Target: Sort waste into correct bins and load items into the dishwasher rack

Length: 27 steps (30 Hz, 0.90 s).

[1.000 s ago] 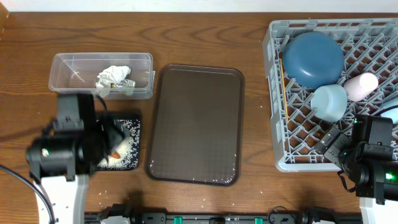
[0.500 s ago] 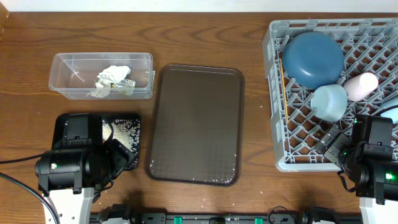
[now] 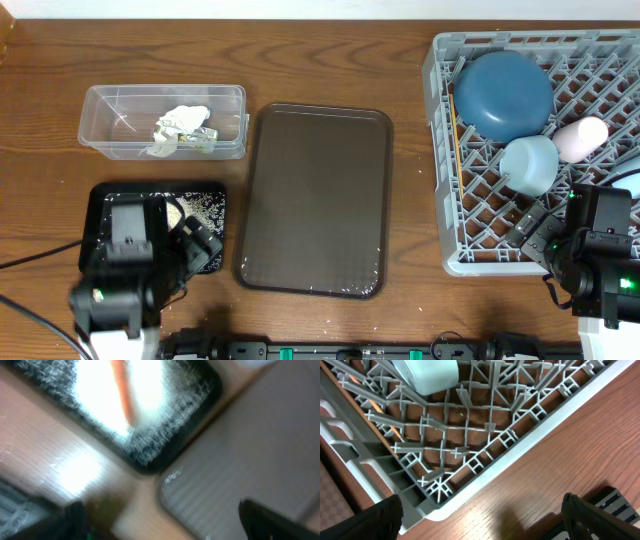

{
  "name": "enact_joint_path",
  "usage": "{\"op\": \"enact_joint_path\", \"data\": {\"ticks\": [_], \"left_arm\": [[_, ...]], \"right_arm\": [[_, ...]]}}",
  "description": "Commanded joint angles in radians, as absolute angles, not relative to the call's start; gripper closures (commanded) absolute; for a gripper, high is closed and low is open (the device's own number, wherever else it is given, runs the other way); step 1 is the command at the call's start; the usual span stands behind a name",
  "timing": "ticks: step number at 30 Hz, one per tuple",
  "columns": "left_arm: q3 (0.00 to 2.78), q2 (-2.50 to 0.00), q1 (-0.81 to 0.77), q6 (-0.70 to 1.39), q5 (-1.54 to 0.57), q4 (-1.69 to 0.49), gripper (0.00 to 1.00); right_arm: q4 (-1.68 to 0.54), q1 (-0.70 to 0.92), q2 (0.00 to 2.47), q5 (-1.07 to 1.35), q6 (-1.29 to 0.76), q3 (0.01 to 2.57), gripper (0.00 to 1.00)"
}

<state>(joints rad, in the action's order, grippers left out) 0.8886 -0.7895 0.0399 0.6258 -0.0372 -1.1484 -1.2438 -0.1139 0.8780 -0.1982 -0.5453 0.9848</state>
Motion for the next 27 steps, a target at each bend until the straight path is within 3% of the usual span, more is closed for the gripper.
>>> {"op": "enact_joint_path", "data": {"ticks": [1,9,27], "left_arm": [[0.747,-0.669,-0.001,0.43,-0.149,-0.952,0.0],[0.382,-0.363,-0.068,0.332,-0.217,-0.366,0.0],[0.027,0.0,-0.068,0.324,-0.039,-0.045,0.0]], "right_arm": [[-1.246,-0.106,0.877,-0.205,-0.561,0.985,0.01],[-1.246,-0.106,0.877,-0.205,-0.561,0.985,0.01],[-1.246,-0.106,0.877,-0.205,-0.561,0.985,0.01]]}}
